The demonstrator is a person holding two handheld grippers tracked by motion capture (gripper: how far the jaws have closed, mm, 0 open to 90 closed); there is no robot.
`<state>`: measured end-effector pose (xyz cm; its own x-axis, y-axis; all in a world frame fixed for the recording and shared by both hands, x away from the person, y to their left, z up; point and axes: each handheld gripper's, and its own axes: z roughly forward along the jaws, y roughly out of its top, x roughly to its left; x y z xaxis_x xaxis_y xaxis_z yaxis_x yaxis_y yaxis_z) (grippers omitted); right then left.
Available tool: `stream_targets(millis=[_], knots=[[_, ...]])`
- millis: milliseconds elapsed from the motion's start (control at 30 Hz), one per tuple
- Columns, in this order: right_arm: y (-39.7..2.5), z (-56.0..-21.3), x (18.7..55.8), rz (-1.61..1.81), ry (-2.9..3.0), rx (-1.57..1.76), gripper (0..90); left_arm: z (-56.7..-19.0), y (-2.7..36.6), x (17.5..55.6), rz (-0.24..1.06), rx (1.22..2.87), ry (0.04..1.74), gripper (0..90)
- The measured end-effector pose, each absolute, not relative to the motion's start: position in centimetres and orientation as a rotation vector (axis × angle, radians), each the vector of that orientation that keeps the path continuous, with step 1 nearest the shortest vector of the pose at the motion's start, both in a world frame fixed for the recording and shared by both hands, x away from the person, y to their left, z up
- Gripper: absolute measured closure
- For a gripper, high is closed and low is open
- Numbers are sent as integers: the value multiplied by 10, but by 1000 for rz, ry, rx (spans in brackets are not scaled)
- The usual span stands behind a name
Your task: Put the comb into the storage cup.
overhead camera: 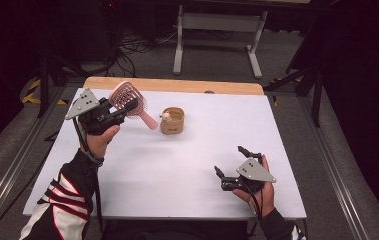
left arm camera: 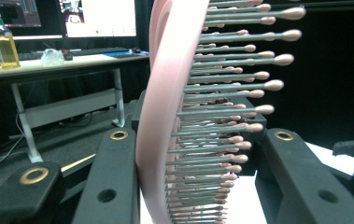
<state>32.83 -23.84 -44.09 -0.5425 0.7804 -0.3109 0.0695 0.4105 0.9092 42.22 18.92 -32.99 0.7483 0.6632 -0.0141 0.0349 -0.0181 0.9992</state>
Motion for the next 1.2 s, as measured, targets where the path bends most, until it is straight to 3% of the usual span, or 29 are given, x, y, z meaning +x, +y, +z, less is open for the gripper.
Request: stream_targets(millis=[533, 1200], knots=[[-236, -443, 329, 1167, 1898, 710, 48, -305, 175, 437, 581, 1516, 554, 631], [-235, -442, 328, 1172, 1889, 711, 55, -303, 158, 454, 562, 1522, 561, 631]])
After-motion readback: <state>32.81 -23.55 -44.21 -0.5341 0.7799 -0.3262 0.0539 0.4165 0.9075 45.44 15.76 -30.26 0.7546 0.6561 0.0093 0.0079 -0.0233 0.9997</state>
